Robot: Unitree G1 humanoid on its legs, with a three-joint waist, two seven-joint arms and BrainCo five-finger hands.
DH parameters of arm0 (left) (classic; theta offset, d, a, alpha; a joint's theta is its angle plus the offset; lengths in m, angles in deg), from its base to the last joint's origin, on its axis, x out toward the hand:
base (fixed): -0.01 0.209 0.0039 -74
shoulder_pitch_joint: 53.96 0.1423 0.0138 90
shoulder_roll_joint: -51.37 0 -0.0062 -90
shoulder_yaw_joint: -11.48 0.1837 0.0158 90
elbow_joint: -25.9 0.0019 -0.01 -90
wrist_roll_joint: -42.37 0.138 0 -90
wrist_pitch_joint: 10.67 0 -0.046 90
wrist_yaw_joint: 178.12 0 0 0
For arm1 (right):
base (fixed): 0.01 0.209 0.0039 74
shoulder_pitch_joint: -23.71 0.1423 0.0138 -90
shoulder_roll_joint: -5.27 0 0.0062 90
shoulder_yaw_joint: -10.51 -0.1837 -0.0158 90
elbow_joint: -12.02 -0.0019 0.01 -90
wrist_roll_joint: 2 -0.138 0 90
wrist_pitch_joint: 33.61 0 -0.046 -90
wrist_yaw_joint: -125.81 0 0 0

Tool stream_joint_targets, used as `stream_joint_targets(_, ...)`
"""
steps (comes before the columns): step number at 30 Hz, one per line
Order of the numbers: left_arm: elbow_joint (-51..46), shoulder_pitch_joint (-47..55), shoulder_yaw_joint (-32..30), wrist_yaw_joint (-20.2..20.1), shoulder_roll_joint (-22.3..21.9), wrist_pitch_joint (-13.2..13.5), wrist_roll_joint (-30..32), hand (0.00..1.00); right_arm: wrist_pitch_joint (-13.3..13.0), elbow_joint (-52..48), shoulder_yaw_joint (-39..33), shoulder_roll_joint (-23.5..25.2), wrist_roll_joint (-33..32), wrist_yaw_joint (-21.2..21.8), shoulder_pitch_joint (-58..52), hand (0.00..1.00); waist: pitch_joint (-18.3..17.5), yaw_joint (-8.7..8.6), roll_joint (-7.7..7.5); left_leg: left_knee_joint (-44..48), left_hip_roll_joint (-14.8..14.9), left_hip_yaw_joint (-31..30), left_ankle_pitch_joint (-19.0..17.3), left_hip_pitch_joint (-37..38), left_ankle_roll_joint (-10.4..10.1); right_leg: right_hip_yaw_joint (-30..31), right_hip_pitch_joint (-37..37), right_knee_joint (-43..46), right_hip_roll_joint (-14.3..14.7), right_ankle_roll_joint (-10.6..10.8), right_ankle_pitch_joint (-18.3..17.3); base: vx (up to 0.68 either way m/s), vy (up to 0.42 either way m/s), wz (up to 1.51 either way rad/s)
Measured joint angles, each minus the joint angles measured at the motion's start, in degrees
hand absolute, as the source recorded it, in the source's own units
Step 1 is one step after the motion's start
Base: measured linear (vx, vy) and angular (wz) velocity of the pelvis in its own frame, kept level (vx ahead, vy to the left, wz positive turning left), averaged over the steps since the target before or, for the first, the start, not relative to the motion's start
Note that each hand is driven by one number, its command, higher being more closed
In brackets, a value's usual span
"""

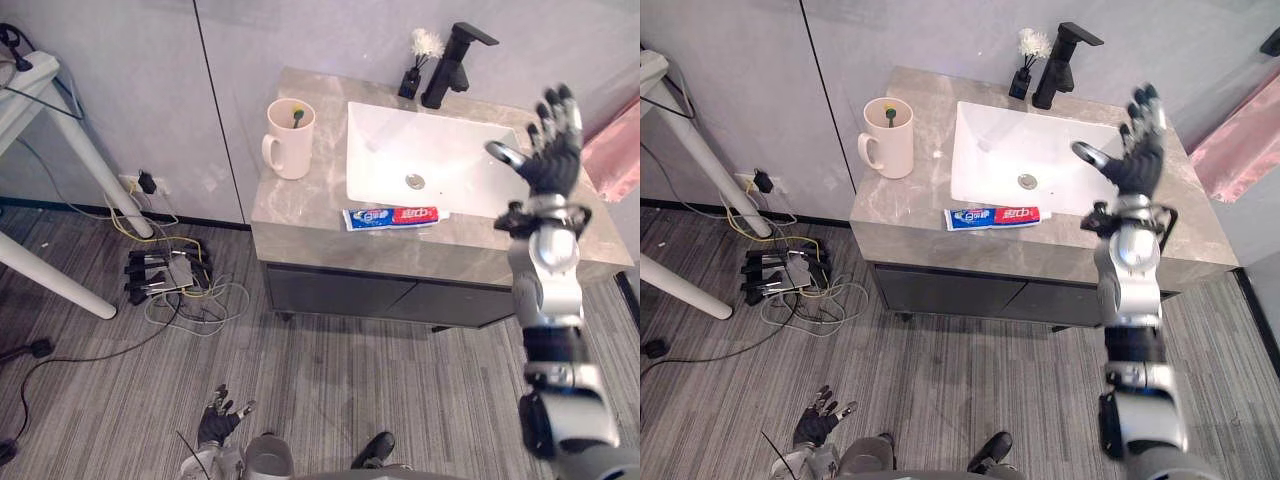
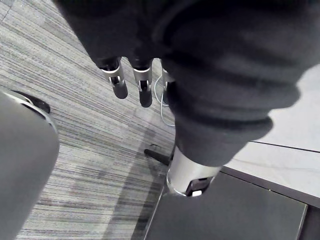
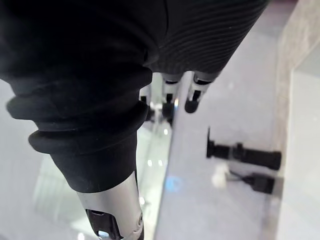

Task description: Organize washtable

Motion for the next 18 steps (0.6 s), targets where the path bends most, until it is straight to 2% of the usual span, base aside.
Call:
stream_joint_targets(2, -1.19, 0.5, 0.97, -0.1, 0.51, 0.68, -0.19, 0.0, 0.12, 5.37, 6.58, -4.55, 2.83, 4.03, 4.22, 0.0, 0.48, 0.13, -0.89, 0.03, -0.02, -1.14, -0.27, -0.74, -0.02, -0.4, -0.08, -0.01, 0.05, 0.0, 0.0, -0.03, 0.015, 0.19)
stream_joint_targets(6, -2.03, 0.68, 1.81, -1.13, 2.52, 1.67, -0.08, 0.0, 1.86, 12.56, 10.07, -6.32, 5.67, 7.68, 5.66, 0.0, 1.46, 2.15, -2.93, 0.58, 0.0, -1.49, -0.38, -2.04, 0.15, -1.72, -0.96, -0.08, 0.07, -0.79, 0.69, -0.07, 0.019, 0.05)
stream_joint_targets(9, -2.04, 0.77, 2.83, -1.16, 3.49, 1.77, -0.06, 0.0, 2.02, 15.3, 12.63, -7.3, 6.55, 8.89, 6.41, 0.0, 2.21, 2.92, -2.99, 1.28, 0.01, -1.56, -0.47, -2.86, 0.42, -1.97, -1.23, -0.53, 0.11, -0.84, 2.15, -0.06, 0.046, 0.02)
stream_joint_targets(18, -2.04, 0.86, 3.71, -1.83, 4.9, 2.2, -0.04, 0.0, 2.74, 18.45, 15.56, -9.6, 6.55, 12.72, 7.58, 0.0, 2.68, 3.1, -3.8, 2.61, -0.01, -2.64, -0.59, -4.81, 0.61, -3.17, -1.85, -0.57, 0.09, -0.79, 2.3, -0.03, 0.039, 0.05)
